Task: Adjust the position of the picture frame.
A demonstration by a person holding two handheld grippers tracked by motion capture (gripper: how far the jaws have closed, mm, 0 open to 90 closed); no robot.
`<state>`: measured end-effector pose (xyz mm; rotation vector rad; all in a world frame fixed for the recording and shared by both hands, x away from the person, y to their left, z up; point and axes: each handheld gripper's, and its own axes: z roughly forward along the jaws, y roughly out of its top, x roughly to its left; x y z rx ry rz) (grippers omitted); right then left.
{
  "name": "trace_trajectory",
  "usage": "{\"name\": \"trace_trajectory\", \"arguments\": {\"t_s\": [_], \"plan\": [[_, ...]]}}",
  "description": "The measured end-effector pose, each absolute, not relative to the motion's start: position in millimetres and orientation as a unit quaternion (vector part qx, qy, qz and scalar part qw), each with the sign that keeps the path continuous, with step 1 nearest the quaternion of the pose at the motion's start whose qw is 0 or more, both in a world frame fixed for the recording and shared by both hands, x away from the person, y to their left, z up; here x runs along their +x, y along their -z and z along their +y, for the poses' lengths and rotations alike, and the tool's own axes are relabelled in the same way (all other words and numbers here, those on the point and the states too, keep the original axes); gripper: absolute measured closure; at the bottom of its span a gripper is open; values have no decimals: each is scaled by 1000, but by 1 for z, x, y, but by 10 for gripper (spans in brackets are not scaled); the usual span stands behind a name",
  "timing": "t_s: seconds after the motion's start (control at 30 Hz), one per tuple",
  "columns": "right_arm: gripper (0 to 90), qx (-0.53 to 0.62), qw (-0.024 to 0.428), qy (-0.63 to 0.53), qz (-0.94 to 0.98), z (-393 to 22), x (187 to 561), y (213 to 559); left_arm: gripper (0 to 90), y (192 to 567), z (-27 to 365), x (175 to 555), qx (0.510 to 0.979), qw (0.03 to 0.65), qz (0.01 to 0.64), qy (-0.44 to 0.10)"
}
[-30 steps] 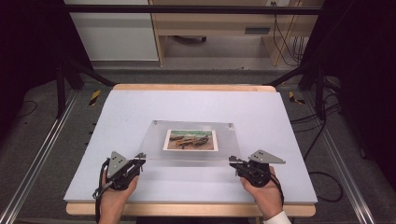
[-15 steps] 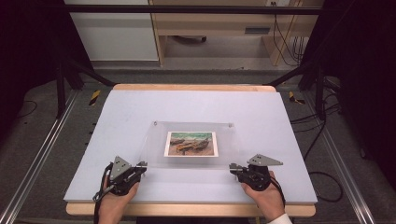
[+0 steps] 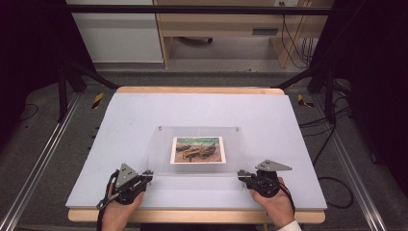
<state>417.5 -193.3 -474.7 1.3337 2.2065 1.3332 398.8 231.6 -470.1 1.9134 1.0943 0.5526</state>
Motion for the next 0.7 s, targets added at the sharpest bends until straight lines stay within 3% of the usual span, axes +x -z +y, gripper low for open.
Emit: {"name": "trace_trajectory", "arguments": {"t_s": [0.27, 0.33, 0.37, 0.6, 0.7], "plan": [[798, 460, 113, -455, 754, -195, 418, 477, 794, 470, 231, 399, 767, 419, 434, -218], [708, 467, 115, -450, 752, -198, 418, 477, 699, 470, 231, 398, 768, 417, 434, -217], [708, 467, 115, -450, 752, -198, 418, 477, 664, 470, 231, 398, 768, 417, 434, -217], [498, 473, 136, -439, 751, -212, 408, 472, 515, 468, 240, 396, 761, 409, 453, -220], [450, 472, 146, -436, 752, -216, 403, 470, 492, 467, 244, 396, 757, 410, 458, -222]]}}
